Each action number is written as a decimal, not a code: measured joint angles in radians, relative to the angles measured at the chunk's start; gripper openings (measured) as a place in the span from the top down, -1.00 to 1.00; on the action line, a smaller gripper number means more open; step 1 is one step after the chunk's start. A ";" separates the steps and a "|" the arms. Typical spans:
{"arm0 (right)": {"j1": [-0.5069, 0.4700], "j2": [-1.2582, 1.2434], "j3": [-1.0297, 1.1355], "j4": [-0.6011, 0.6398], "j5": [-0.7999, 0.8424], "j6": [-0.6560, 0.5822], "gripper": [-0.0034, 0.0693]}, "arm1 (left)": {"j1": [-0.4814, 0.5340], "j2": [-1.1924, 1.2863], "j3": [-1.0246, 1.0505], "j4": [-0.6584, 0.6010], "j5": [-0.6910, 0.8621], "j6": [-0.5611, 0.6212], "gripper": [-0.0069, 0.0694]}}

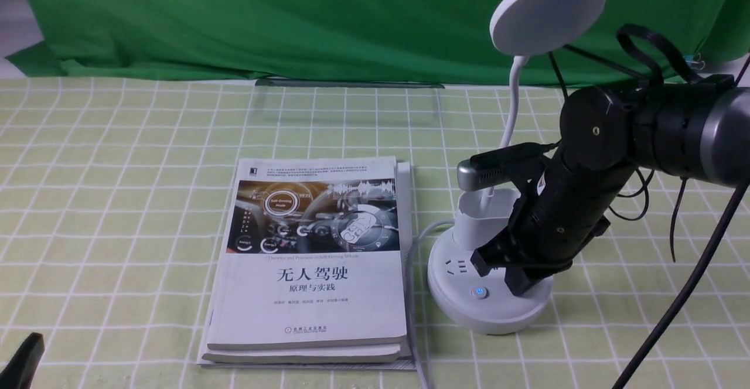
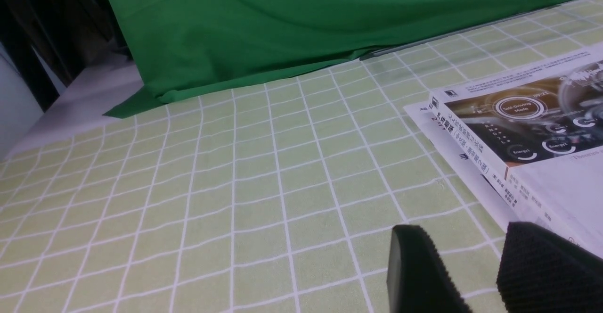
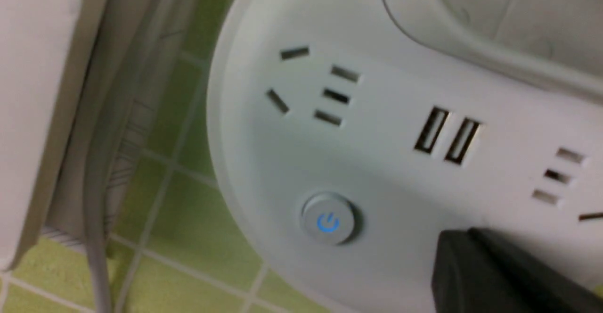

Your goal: Turn off the desk lamp on the green coffee tablecloth by hand.

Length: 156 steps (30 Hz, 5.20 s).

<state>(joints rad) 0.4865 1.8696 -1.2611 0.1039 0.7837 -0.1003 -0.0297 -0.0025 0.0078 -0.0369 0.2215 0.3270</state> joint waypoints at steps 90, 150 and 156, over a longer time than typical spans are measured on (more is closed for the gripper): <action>-0.388 -1.868 1.270 -0.074 -0.538 -0.023 0.75 | 0.000 0.000 0.000 0.018 0.001 0.000 0.18; -0.388 -1.868 1.270 -0.074 -0.538 -0.019 0.34 | 0.000 0.000 0.000 0.018 0.001 0.000 0.18; -0.388 -1.868 1.270 -0.074 -0.538 -0.019 0.31 | 0.000 0.000 0.000 0.018 0.001 0.000 0.18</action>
